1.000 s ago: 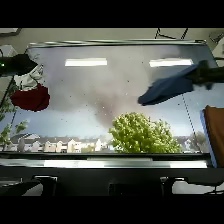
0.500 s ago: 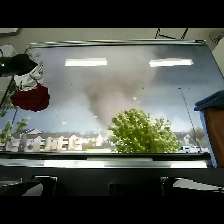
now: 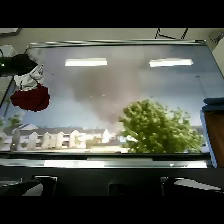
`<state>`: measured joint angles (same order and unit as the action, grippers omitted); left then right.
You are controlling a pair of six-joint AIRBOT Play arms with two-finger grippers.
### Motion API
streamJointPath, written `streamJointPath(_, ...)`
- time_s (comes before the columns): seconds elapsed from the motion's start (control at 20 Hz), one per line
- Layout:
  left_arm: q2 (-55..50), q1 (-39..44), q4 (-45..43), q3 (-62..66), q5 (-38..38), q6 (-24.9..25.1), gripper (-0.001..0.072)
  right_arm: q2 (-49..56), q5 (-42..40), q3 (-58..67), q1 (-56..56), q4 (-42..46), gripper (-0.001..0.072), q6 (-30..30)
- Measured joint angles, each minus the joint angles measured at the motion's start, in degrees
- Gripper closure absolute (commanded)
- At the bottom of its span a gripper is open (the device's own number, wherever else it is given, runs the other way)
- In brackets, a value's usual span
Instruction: Fold the clothes and pants, and hang the long-sleeved shirts on hangers.
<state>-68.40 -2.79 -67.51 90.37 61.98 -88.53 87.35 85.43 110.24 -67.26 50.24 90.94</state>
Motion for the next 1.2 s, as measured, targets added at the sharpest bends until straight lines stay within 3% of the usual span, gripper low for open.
streamJointPath(0.45, 0.0, 0.0, 0.0, 0.0, 0.04, 0.0, 0.0681, -1.16, 11.58, -6.25, -2.23, 19.8, 0.067, 4.61)
streamJointPath(0.6, 0.0, 0.0, 0.0, 0.0, 0.15, 0.0, 0.0681, -2.93, 11.32, -15.41, -2.32, 27.96, 0.067, 5.33)
streamJointPath(0.85, 0.0, 0.0, 0.46, 0.0, 0.22, 0.0, 0.0681, -4.63, 6.01, -29.62, -2.32, 33.42, 0.0669, 5.77)
streamJointPath(0.9, 0.0, 0.0, 0.74, 0.0, 0.22, 0.0, 0.0681, -4.76, 4.9, -31.28, -2.32, 34.12, 0.0628, 5.77)
streamJointPath(1.0, 0.0, 0.0, 1.33, 0.0, 0.22, 0.0, 0.0681, -4.92, 3.87, -33.62, -2.32, 35.28, 0.0183, 5.88)
streamJointPath(1.05, 0.0, 0.0, 1.42, 0.0, 0.22, -0.02, 0.0681, -4.98, 3.58, -34.27, -2.34, 35.67, 0.005, 6.21)
streamJointPath(1.2, 0.0, 0.0, 2.21, 0.02, 0.17, -0.04, 0.0681, -5.42, 4.11, -33.46, -2.34, 34.82, 0.0035, 5.09)
